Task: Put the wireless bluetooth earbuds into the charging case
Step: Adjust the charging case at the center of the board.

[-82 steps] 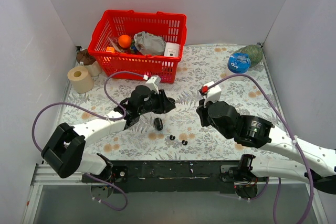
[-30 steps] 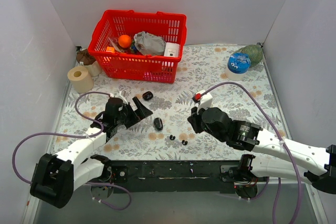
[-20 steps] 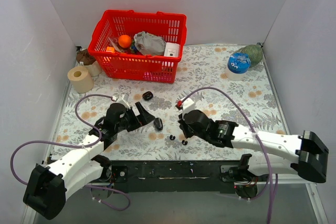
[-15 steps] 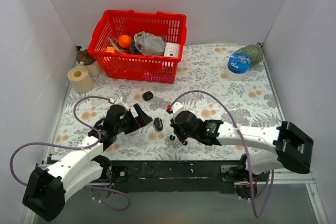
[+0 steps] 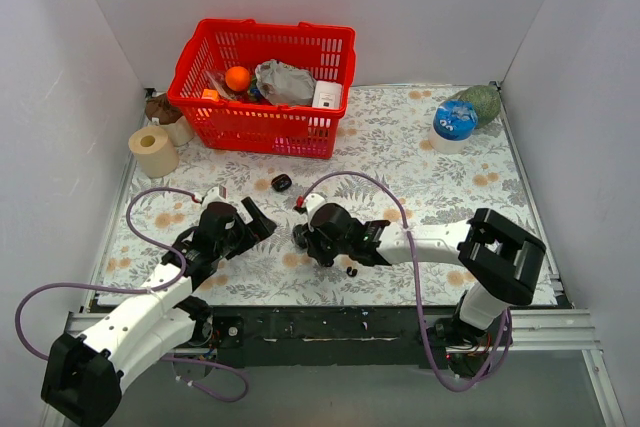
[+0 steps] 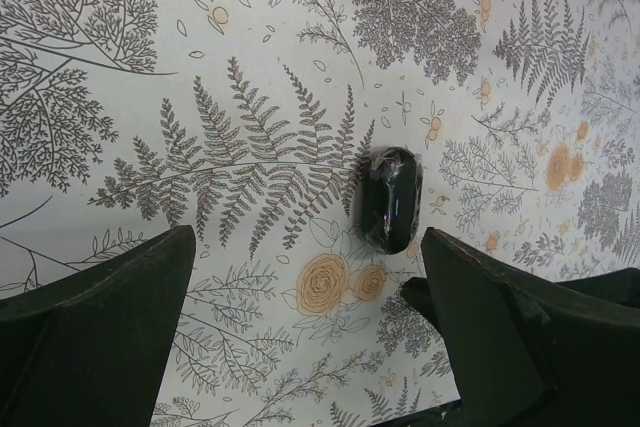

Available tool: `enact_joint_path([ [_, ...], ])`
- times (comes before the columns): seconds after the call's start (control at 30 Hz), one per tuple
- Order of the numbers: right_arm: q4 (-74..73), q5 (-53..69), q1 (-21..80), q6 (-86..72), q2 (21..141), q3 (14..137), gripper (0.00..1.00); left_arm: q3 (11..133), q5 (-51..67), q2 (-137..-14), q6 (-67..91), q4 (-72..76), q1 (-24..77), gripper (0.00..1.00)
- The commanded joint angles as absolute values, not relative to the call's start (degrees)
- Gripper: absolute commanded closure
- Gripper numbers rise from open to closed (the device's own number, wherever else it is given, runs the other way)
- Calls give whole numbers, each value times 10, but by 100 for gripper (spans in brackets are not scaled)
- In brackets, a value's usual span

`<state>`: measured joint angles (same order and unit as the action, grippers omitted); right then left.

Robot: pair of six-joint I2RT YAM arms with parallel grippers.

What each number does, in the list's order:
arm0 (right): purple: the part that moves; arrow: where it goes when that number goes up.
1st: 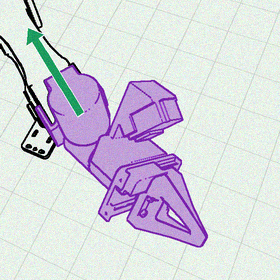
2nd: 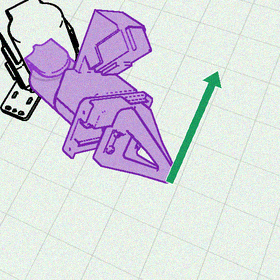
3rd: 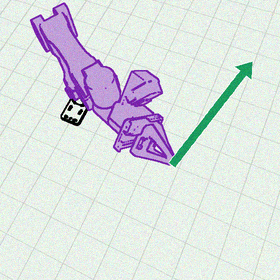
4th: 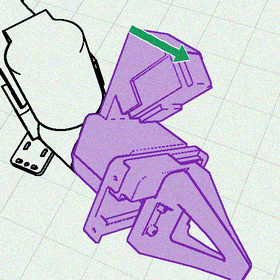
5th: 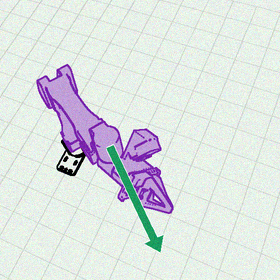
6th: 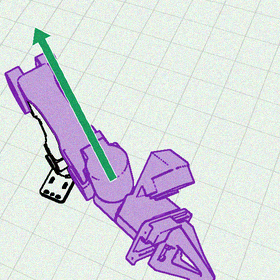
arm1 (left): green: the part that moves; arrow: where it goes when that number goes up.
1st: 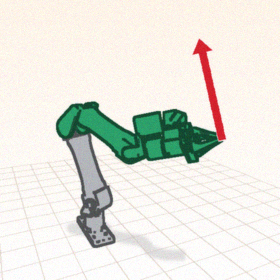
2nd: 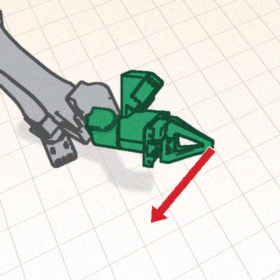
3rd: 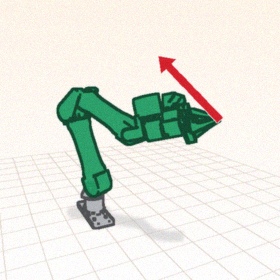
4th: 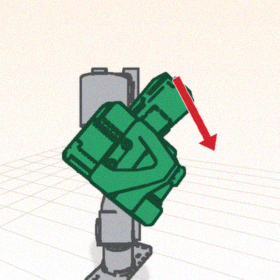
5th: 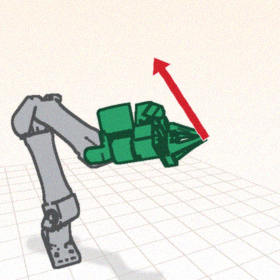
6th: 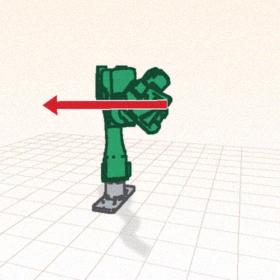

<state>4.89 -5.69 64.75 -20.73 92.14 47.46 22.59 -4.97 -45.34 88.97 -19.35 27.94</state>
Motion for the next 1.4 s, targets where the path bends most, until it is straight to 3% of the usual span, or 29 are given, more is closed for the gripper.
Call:
enact_joint_path([
  [0.0,87,-32,631,-206,937,496,99,250,-76,-446,899,-210,281,2],
  [0.53,80,32,601,-207,932,472,99,268,-74,-469,882,-195,281,2],
  [1.37,207,60,609,-250,998,444,99,251,-61,-452,882,-190,281,2],
])
